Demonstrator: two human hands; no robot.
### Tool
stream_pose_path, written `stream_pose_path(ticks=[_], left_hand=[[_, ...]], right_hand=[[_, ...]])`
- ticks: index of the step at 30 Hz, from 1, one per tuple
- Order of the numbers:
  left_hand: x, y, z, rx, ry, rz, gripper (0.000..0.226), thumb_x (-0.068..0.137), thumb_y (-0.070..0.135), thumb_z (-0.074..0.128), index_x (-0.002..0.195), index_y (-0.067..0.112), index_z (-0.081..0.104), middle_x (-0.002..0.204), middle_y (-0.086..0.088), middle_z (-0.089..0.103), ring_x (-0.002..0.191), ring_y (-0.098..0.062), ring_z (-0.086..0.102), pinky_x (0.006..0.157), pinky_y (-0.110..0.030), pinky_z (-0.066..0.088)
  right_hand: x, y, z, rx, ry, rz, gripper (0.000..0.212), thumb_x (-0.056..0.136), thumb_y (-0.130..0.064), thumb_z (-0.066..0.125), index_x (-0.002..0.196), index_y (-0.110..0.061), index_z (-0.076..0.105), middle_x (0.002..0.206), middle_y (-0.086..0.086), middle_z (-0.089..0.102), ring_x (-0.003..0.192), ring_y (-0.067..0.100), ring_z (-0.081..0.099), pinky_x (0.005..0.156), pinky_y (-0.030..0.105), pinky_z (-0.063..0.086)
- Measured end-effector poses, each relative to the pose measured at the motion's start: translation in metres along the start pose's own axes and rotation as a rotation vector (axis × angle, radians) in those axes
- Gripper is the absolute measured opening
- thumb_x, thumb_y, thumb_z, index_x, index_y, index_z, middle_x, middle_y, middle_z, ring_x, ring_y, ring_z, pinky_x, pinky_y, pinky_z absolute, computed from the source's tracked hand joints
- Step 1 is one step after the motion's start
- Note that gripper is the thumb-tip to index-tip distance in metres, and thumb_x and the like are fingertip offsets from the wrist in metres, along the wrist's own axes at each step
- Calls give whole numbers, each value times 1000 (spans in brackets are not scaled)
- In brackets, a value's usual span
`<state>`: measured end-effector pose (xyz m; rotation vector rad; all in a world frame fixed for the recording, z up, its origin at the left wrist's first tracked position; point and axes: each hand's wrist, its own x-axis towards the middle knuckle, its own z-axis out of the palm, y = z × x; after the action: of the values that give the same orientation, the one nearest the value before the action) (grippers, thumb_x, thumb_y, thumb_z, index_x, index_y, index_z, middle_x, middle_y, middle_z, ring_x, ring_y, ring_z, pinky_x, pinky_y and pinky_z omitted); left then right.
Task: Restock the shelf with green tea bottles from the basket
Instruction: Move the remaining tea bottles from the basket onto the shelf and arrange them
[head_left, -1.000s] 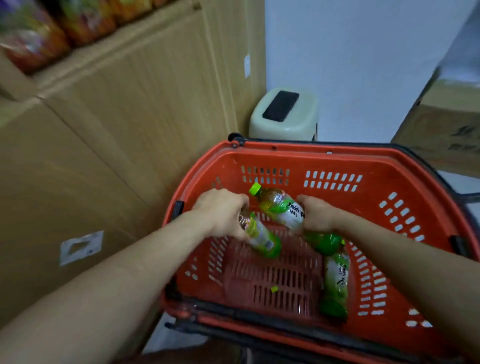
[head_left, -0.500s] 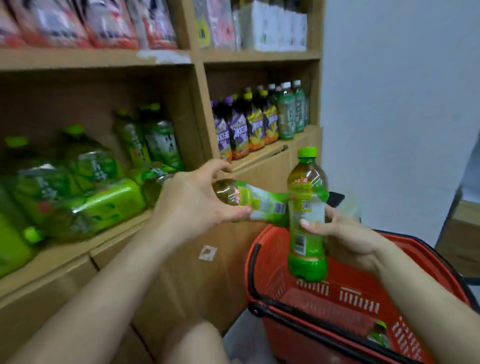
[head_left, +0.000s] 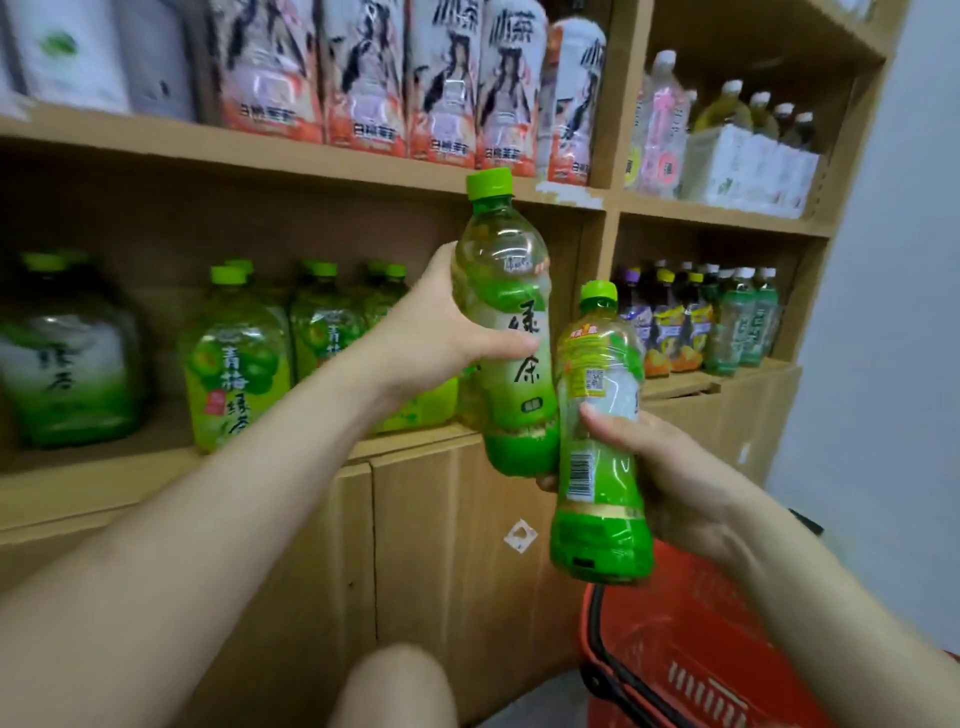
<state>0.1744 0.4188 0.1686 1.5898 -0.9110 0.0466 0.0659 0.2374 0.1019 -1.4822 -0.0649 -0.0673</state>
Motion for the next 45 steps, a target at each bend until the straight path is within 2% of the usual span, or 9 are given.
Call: stream_pose_path(ticks=[5,12,21,24,28,33,38,42,45], left_hand=[[-19,2,-43,280,304,15,86,45,45,88,119,27,50,104,10,69,95,-7,66,88,-37,53],[-72,13,-128,877,589,-176,95,51,62,80,132,39,36,115,7,66,105,-23,62,91,-38,50],[-99,-49,-217,997,897,-416,102,65,42,83,144,32,20,104,-6,69,87,-28,66,78,-39,54],[-109,-68,-235,1045,929,-491,109,67,45,81,147,30,9,86,-8,68,74,-27,63,70,-42,55],[-116,-81,-241,1203,883,-470,114,71,45,77,144,37,-9,89,-8,68,76,-28,64,67,-44,54],[-120,-87,-239,1252,807,-420,121,70,40,79,143,42,-18,114,-6,60,102,-24,60,81,-41,51],[-129,-94,-234,1281,768,-451,128,73,32,79,138,44,-30,118,-8,54,102,-27,60,82,-45,52],[-130,-71,-224,1411,806,-366,101,78,28,73,149,31,3,114,-9,45,83,-24,55,61,-36,49],[-119,-52,-210,1430,772,-83,67,81,14,65,140,24,33,107,-4,45,75,-16,49,52,-30,44]], right_hand=[[41,-4,41,-193,35,-124,19,86,-27,64,102,-17,63,78,3,69,66,17,63,56,28,52],[104,2,115,-100,-28,-124,41,81,-22,67,117,-14,49,111,17,65,96,30,66,83,45,54],[166,18,227,-281,29,-358,75,55,-33,90,110,-25,41,105,-6,65,96,15,64,88,41,53],[181,22,264,-368,36,-420,72,59,-35,88,109,-27,36,98,-10,59,90,13,60,78,29,49],[199,46,297,-458,66,-429,74,57,-37,88,109,-26,36,103,-5,62,95,17,61,81,34,52],[213,68,308,-557,154,-382,89,65,-45,81,134,-15,32,128,5,58,113,26,58,89,40,51],[213,71,303,-753,67,-367,94,72,-54,71,142,-13,23,132,6,55,115,26,56,88,38,50],[193,76,274,-831,4,-449,92,76,-61,62,146,-20,19,140,3,48,121,21,52,93,34,47],[188,65,235,-761,55,-607,85,77,-55,64,145,-29,19,138,0,42,112,15,54,86,28,48]])
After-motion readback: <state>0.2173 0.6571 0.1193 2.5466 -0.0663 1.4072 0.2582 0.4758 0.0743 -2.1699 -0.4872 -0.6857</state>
